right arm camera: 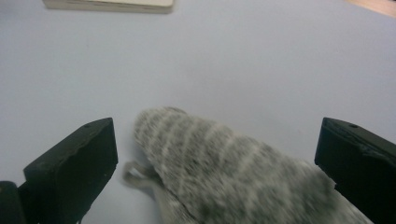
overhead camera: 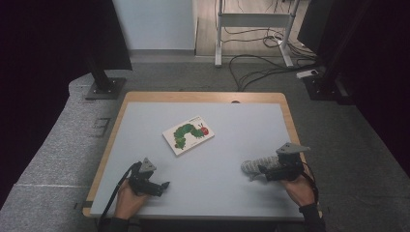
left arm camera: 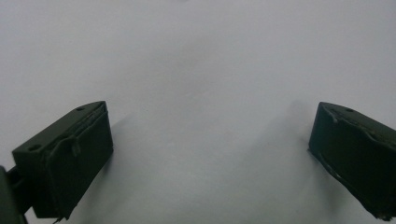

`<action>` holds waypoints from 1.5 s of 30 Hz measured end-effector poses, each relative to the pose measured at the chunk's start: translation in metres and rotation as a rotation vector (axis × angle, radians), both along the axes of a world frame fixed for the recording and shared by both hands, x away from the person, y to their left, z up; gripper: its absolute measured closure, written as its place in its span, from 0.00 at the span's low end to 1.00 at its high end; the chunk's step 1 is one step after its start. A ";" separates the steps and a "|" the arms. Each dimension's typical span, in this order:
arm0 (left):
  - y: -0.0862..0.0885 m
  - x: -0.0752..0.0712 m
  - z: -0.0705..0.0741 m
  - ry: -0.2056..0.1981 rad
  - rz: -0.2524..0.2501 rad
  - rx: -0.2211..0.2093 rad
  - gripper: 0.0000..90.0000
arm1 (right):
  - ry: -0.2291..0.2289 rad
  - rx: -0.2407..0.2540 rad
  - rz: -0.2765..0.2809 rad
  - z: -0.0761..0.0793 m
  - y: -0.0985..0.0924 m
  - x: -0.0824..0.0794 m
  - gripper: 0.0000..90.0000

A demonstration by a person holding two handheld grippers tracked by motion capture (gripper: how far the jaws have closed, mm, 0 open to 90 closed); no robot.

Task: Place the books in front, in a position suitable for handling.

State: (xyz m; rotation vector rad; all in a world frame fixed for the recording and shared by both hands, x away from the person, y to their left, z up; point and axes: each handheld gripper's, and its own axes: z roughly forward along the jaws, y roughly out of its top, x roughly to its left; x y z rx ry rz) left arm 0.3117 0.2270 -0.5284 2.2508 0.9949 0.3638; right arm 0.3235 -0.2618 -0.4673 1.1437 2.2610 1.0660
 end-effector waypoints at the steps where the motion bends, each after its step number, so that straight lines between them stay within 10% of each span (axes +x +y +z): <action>1: 0.000 0.000 0.000 0.000 0.000 0.000 0.00 | 0.001 0.000 0.007 0.001 0.002 0.001 0.00; 45: 0.000 0.022 0.017 -0.018 -0.036 -0.011 0.00 | -0.016 0.002 0.180 -0.004 0.129 0.071 0.00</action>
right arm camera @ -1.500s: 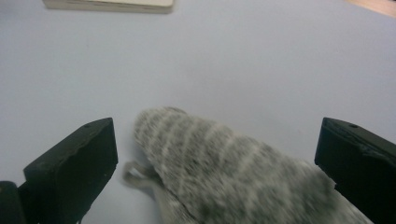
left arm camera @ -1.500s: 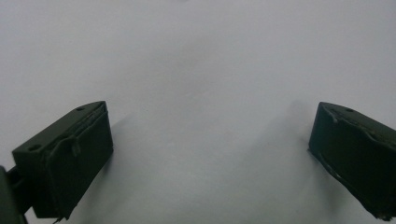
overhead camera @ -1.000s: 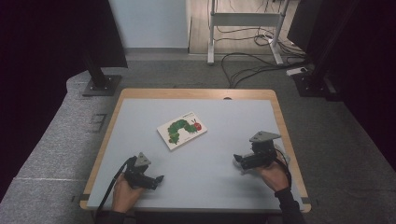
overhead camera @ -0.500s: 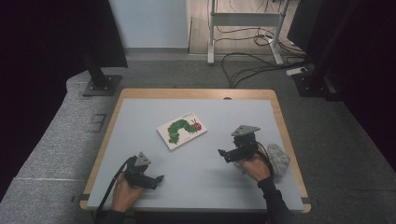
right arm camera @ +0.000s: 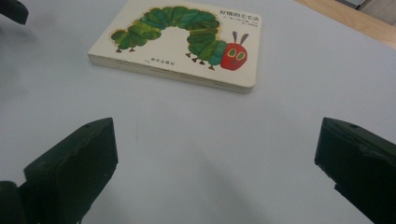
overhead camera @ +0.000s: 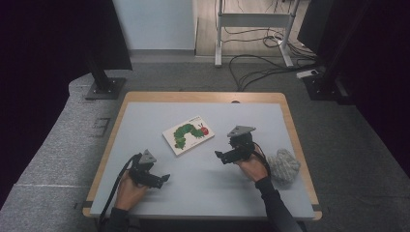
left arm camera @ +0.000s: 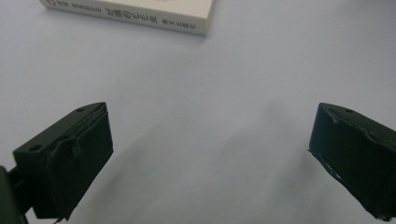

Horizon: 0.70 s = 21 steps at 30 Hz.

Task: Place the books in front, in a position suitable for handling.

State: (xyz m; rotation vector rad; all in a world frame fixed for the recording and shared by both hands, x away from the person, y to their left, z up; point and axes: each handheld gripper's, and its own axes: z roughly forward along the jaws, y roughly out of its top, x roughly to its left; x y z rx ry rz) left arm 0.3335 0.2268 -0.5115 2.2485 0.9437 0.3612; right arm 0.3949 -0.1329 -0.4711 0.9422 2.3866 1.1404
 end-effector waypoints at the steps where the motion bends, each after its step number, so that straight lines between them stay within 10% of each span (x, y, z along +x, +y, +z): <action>1: -0.001 0.003 0.001 0.000 -0.002 0.002 0.00 | 0.000 0.000 0.000 0.000 0.000 0.000 0.00; 21: -0.024 0.046 0.012 0.014 -0.081 0.002 0.00 | 0.035 -0.029 0.016 -0.025 0.039 0.045 0.00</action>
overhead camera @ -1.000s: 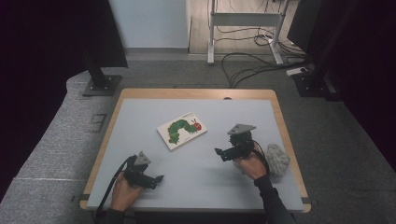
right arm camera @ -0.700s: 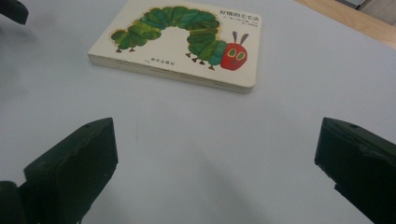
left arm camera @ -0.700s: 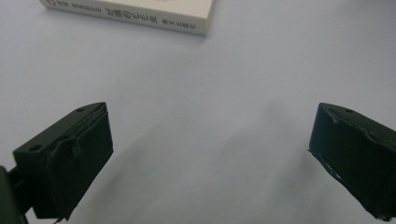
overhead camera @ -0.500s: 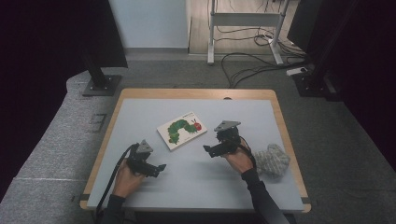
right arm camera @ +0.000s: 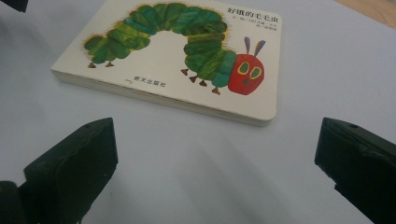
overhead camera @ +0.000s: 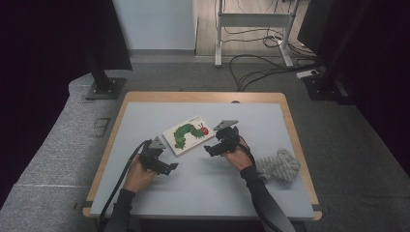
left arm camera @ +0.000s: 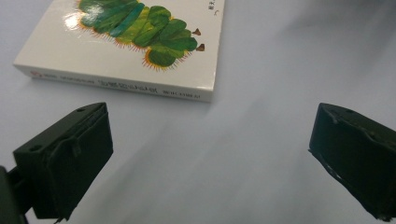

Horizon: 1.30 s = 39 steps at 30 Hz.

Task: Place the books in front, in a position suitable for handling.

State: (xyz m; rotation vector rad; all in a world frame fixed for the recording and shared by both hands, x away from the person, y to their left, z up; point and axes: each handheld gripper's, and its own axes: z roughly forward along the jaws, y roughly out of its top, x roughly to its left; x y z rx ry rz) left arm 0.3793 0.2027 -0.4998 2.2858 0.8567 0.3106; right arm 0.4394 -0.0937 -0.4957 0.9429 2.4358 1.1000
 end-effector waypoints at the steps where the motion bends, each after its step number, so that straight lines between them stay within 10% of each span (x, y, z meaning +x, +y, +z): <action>1: -0.002 0.002 0.000 0.002 -0.005 0.009 0.00 | 0.003 -0.006 0.001 -0.002 0.001 0.003 0.00; 23: -0.012 0.027 -0.023 0.031 -0.011 -0.022 0.00 | 0.077 0.007 0.038 -0.038 0.019 0.047 0.00; 39: -0.018 0.025 -0.029 0.007 0.002 0.008 0.00 | 0.074 -0.005 0.033 -0.037 0.028 0.043 0.02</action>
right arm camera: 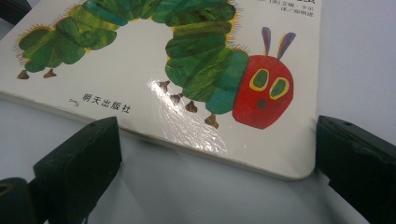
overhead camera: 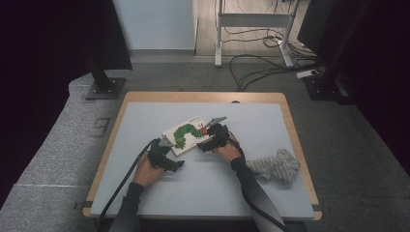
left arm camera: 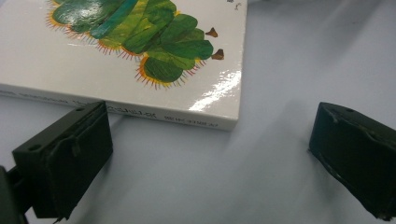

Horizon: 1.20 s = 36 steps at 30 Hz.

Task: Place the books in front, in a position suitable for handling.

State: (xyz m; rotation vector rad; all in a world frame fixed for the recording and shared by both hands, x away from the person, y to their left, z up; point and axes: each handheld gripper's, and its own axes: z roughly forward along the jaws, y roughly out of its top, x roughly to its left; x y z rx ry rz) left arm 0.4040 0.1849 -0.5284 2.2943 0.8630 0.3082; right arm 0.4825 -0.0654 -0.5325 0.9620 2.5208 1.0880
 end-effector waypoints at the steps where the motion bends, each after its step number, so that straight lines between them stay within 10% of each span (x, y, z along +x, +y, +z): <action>1: 0.000 0.000 0.000 0.000 0.001 0.000 0.00 | 0.003 -0.002 -0.004 0.001 0.000 -0.001 0.03; 36: -0.008 -0.048 0.003 0.039 -0.085 0.010 0.00 | 0.057 -0.015 -0.017 0.005 -0.016 -0.064 0.01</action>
